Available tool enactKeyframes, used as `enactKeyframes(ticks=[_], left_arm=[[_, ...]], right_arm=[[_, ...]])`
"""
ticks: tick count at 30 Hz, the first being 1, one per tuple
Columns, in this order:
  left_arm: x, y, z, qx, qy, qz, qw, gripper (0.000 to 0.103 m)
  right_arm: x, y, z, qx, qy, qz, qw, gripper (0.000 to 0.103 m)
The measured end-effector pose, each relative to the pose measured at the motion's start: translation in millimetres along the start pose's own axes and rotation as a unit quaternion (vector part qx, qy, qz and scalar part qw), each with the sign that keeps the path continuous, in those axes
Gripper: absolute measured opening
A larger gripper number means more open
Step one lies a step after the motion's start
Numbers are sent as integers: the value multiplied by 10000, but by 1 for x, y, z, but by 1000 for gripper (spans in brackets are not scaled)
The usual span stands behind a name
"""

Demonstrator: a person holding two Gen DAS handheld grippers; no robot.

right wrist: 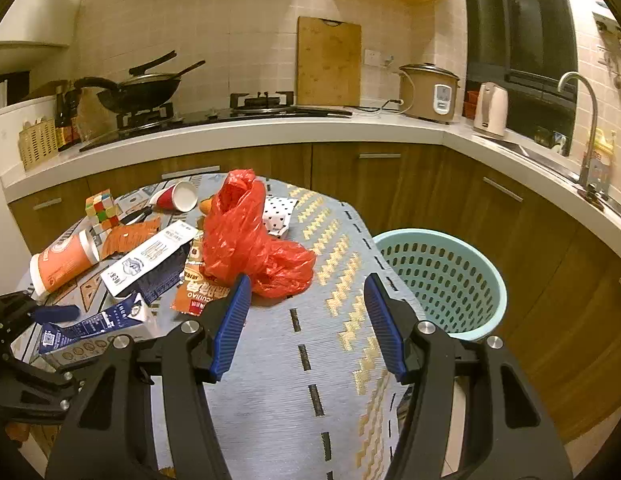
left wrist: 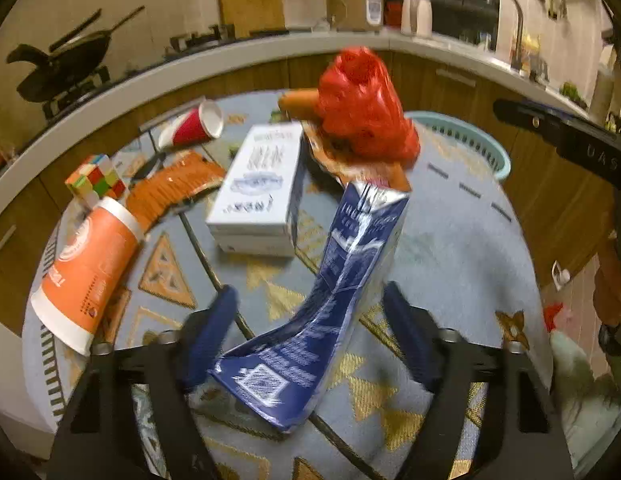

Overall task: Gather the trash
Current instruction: 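Grasp the blue-and-white milk carton with the left tool while the right tool grasps the red plastic bag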

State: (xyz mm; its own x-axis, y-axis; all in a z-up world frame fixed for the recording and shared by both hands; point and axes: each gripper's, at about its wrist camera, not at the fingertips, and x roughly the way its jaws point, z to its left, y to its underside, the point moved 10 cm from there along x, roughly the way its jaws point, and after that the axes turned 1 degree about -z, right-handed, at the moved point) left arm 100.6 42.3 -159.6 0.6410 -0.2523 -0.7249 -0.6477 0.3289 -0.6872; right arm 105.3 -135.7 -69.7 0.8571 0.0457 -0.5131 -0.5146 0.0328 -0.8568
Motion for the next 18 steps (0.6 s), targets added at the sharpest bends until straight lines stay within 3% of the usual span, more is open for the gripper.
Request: enactKeyframes(ticks=[4, 6, 10, 12, 15, 18], left_arm=[[5, 7, -13, 23, 3, 346, 9994, 48], [4, 7, -18, -15, 4, 356, 9994, 33], [-3, 4, -24, -302, 15, 173, 9994, 33], [-8, 1, -25, -435, 49, 73, 9990, 33], [-18, -9, -23, -601, 80, -122, 9981, 33], [-26, -23, -18, -676, 101, -326, 9971, 32]], right_arm=[[12, 1, 13, -173, -357, 181, 9991, 55], [20, -3, 19, -207, -531, 255, 9980, 57], [40, -16, 30, -195, -836, 455, 9953, 59], [51, -22, 35, -217, -919, 515, 9942, 68], [68, -31, 47, -253, -1059, 578, 9924, 72], [89, -35, 50, -311, -970, 714, 9922, 73]])
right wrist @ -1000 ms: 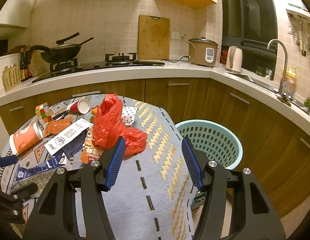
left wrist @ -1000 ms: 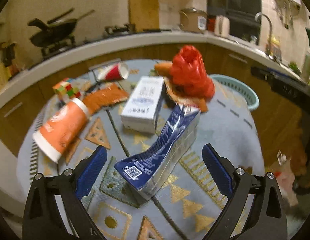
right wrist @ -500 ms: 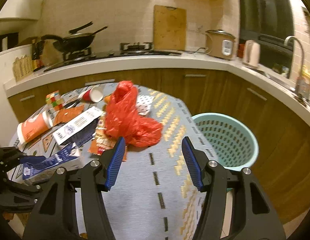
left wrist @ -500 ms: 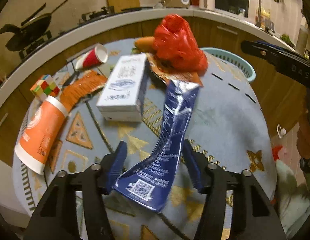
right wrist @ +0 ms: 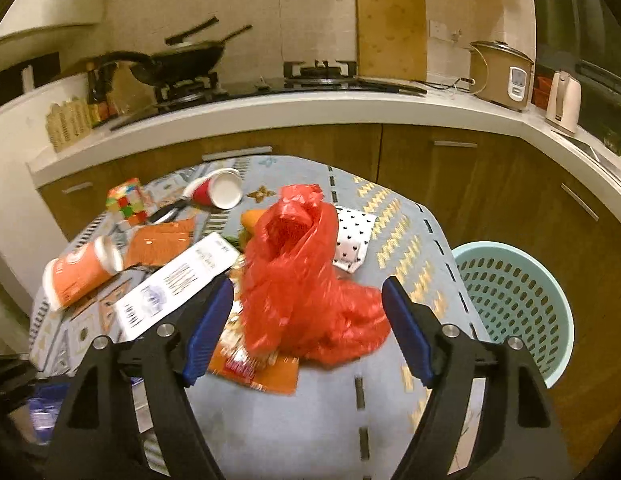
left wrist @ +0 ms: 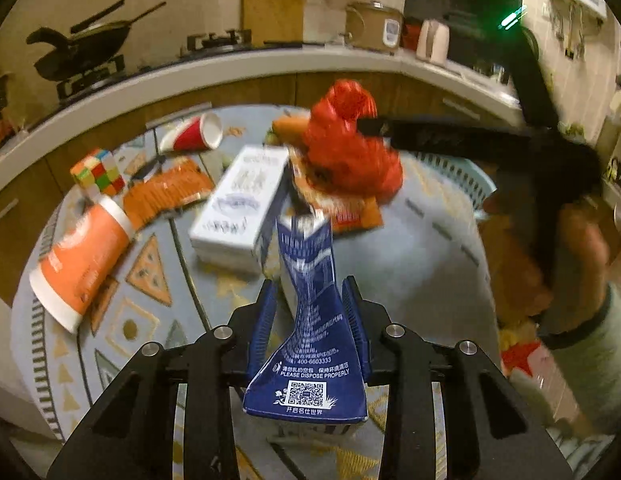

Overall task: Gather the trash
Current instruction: 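Grasp the blue-and-white milk carton with the left tool while the right tool grasps the red plastic bag, then grasp the white milk carton with the left tool, lifting it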

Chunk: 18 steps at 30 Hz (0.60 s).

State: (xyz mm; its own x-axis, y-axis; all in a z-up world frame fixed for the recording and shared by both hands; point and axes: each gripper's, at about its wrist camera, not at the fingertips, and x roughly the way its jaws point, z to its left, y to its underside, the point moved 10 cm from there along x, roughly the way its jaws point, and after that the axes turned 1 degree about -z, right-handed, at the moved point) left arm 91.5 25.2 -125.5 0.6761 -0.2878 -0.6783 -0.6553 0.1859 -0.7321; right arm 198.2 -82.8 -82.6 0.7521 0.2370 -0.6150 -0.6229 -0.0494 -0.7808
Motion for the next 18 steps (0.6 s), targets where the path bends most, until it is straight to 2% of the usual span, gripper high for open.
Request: enactKeyframes(ticks=[5, 7, 9, 12, 15, 18], left_arm=[[5, -17, 8, -120, -101, -55, 9999, 32], [8, -21, 9, -151, -84, -64, 9998, 32], [10, -24, 10, -178, -79, -88, 9998, 32], [15, -30, 11, -259, -77, -105, 9996, 32], [16, -38, 11, -320, -100, -147, 9993, 32], [13, -48, 9, -361, -96, -234, 9990, 32]], right_arm=[[26, -3, -5, 135, 39, 277, 9995, 71], [27, -4, -6, 210, -112, 279, 9993, 60], [27, -3, -5, 201, -191, 313, 9991, 40], [27, 1, 1, 143, -428, 406, 9982, 24], [17, -1, 2, 53, -535, 299, 9981, 18], [-4, -7, 2, 74, -684, 154, 9975, 17]])
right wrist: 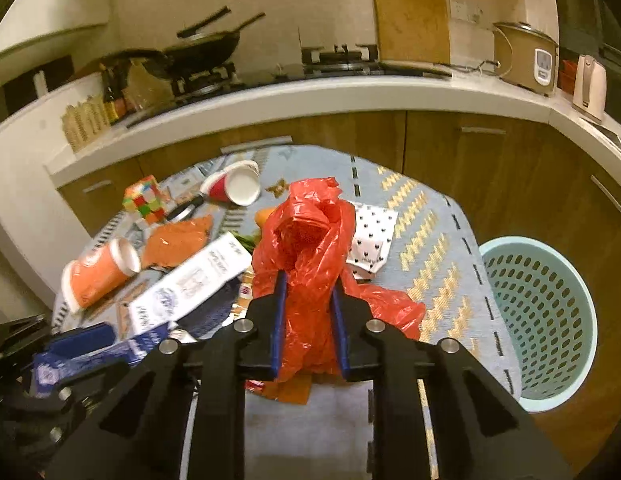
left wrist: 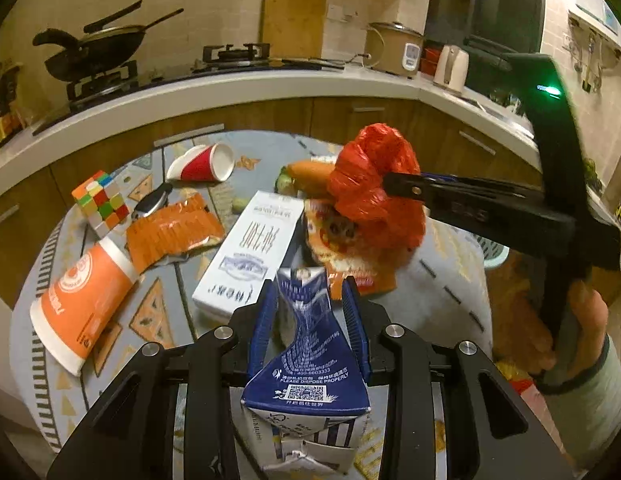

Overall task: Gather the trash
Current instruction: 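Grasp the white milk carton with the left tool, lifting it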

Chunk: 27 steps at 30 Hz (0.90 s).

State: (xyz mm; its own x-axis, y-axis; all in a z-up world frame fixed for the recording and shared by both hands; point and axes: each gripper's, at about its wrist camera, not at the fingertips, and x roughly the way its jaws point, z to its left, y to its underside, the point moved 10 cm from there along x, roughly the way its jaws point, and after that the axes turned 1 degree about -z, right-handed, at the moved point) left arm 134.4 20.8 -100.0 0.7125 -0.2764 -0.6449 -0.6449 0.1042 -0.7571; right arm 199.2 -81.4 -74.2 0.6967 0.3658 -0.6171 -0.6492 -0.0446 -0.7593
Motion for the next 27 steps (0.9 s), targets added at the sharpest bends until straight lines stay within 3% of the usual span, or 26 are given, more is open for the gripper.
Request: enactKeyframes(ticks=[8, 10, 15, 18, 21, 25, 27], left_arm=[[-9, -24, -14, 81, 73, -212, 9997, 32], [-8, -13, -11, 25, 213, -1, 9998, 33], [-9, 17, 13, -219, 169, 320, 9991, 32], [-13, 33, 18, -340, 88, 429, 9985, 47], [-12, 55, 16, -247, -84, 696, 9972, 46], [-18, 72, 11, -365, 169, 802, 9960, 51], [-22, 75, 10, -326, 91, 809, 9961, 56]], right_arm=[[-53, -24, -18, 149, -52, -470, 9988, 17], [-64, -27, -26, 208, -39, -567, 9982, 17], [-69, -21, -46, 285, 134, -601, 9977, 17], [-63, -12, -51, 362, 112, -486, 9981, 17], [-60, -4, -53, 413, 68, -432, 9982, 17], [-63, 1, -58, 469, 83, -432, 9979, 17], [-67, 2, -62, 498, 90, -465, 9976, 17]])
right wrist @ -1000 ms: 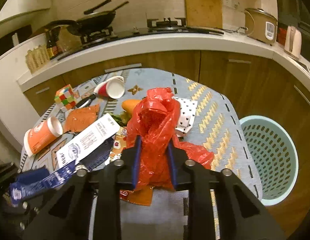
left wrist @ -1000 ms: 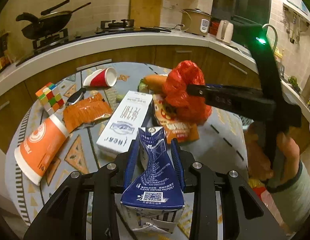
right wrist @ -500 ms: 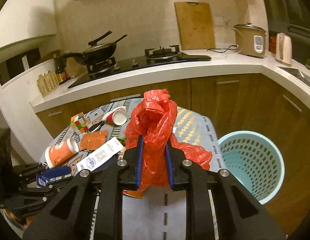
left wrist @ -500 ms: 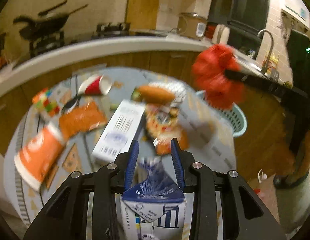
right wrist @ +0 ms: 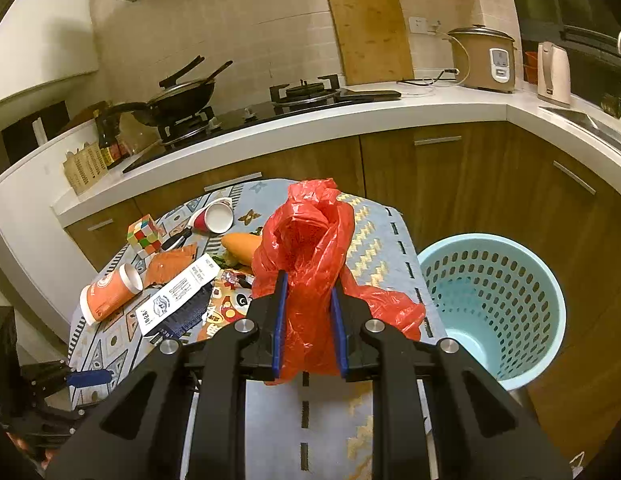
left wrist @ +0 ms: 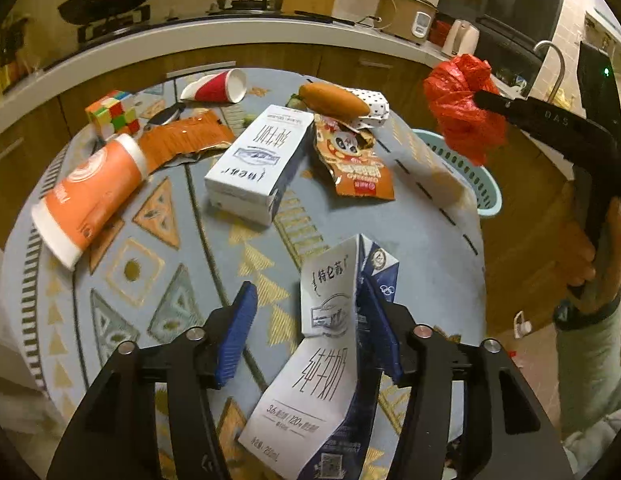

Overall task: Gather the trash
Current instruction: 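Grasp the white milk carton with the left tool, lifting it, then drop the cartons into the blue basket while the right tool drops the red bag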

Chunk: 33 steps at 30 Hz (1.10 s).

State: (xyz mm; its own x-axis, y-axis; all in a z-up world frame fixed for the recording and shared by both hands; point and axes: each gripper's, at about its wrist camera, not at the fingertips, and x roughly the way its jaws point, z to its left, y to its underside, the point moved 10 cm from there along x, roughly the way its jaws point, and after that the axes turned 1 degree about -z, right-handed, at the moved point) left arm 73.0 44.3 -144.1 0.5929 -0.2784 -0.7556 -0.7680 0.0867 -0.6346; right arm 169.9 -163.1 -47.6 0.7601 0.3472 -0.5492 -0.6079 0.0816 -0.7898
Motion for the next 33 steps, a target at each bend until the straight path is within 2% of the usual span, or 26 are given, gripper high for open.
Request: enactKeyframes(ticks=[6, 10, 12, 13, 14, 18, 21, 26, 31, 33], left_arm=[[-4, 16, -8, 175, -46, 222, 9996, 61], [0, 31, -19, 250, 186, 492, 9983, 65], [9, 40, -23, 326, 31, 653, 9973, 65], [15, 46, -24, 373, -132, 753, 9964, 62], [20, 51, -26, 424, -232, 814, 9955, 55], [16, 51, -33, 527, -452, 695, 9952, 54], [5, 36, -40, 647, -551, 390, 9956, 53], [-11, -22, -72, 878, -288, -235, 9954, 53], [7, -96, -123, 1126, 59, -552, 9921, 54], [21, -120, -143, 1068, 238, -567, 9924, 54]], right_arm=[[-10, 5, -12, 149, 14, -36, 9999, 17], [-15, 8, -20, 262, 26, -44, 9996, 17], [-17, 10, -22, 318, 11, -38, 9995, 17], [-18, 11, -23, 328, 17, -38, 9995, 17], [-19, 13, -25, 332, 32, -38, 9994, 17], [-25, 17, -29, 348, 62, -57, 9994, 17], [-31, 12, -34, 369, 121, -130, 9992, 17], [-44, -4, -55, 451, 339, -348, 9978, 17], [-51, -21, -98, 760, 664, -520, 9935, 17], [-51, -25, -119, 987, 785, -560, 9904, 17]])
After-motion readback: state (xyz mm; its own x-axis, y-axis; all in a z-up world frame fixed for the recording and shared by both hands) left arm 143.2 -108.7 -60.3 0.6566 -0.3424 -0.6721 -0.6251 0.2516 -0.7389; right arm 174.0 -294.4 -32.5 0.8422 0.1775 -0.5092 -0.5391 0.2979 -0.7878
